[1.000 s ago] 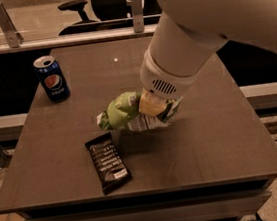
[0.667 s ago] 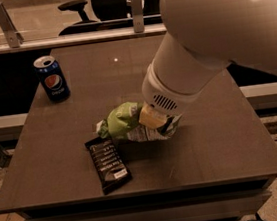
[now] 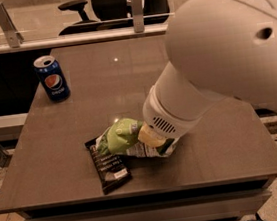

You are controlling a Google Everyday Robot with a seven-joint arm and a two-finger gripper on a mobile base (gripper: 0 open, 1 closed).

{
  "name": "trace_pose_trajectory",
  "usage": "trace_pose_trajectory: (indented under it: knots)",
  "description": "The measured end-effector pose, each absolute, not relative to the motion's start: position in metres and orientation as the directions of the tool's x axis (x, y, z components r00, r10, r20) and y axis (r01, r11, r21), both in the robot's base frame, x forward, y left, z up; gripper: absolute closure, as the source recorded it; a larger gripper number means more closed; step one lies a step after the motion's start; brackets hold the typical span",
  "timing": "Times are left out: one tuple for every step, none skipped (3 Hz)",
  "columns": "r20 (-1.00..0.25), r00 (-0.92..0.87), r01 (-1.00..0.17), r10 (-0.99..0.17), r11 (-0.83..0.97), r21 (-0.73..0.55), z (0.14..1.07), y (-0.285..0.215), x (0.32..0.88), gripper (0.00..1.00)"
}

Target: Move green jalapeno chip bag near rxbar chocolate

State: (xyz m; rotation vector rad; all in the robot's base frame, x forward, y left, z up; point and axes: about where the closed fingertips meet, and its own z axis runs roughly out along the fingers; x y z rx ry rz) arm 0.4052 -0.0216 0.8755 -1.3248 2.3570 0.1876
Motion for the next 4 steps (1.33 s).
trace_pose_trajectory:
  knots:
    - [-0.430, -0.447, -0.842, -0.785, 0.531, -0.095, 0.8782, -0.0201, 0.4049, 0.82]
    - [-0.433, -0.442, -0.843, -0.786, 0.529, -0.100, 0.8812, -0.0183, 0.4044, 0.58]
    - [-0.436, -0.437, -0.843, -0.787, 0.527, -0.106, 0.8844, -0.0164, 0.4039, 0.35]
    - [-0.440, -0.431, -0.844, -0.788, 0.524, -0.112, 0.8880, -0.0143, 0.4033, 0.12]
